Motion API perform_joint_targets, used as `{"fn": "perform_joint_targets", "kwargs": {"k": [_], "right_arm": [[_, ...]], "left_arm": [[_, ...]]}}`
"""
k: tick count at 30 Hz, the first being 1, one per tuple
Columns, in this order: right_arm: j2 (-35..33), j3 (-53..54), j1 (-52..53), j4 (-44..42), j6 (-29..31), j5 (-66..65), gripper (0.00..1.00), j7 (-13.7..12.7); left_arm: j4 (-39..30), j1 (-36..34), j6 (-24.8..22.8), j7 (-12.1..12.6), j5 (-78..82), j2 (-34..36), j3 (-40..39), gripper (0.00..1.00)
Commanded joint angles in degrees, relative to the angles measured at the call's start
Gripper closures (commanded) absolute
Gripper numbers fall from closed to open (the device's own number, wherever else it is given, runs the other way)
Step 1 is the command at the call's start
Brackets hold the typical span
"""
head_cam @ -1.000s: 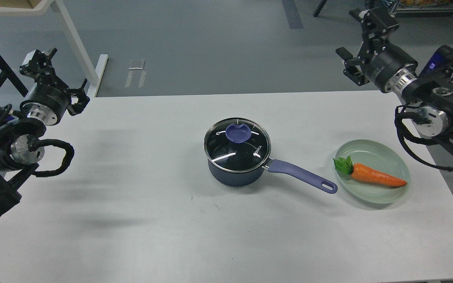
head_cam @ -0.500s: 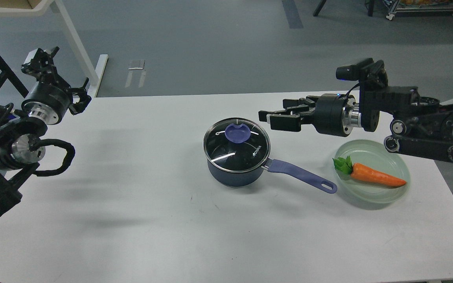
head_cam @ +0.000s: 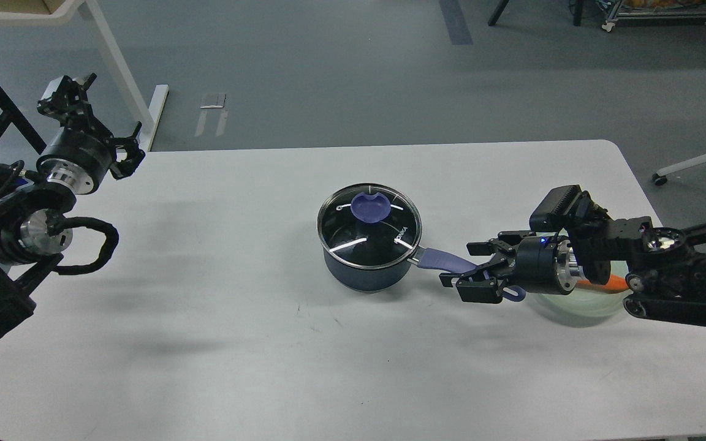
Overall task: Open pot lid
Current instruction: 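Grasp the purple pot handle with the right gripper to steady the pot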
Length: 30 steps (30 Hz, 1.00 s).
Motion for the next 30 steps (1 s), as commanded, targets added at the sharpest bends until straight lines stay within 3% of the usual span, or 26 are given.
{"fn": "perform_joint_targets", "kwargs": {"k": [1, 3, 11, 19, 30], "right_arm": [[0.1, 0.2, -0.6, -0.1, -0.3, -0.2, 0.29, 0.7], [0.3, 0.4, -0.5, 0.0, -0.3, -0.3, 0.31, 1.8], [0.0, 0.4, -0.2, 0.4, -0.3, -0.4, 0.41, 2.0], [-0.1, 0.4, 0.7, 0.4, -0.3, -2.5, 0.41, 1.8], [-0.8, 0.4, 1.1, 1.9, -0.3, -2.5, 0.59, 1.8]], "left_arm": [[0.0, -0.3, -0.1, -0.2, 1.5, 0.0, -0.1, 0.00], [0.0, -0.4, -0.3, -0.2, 1.5, 0.0, -0.1, 0.00], [0.0, -0.4, -0.6, -0.1, 1.6, 0.1, 0.0, 0.00], [-0.1, -0.5, -0.6, 0.0, 1.6, 0.1, 0.0, 0.00], [0.0, -0.6, -0.8, 0.0, 1.7, 0.2, 0.0, 0.00]]}}
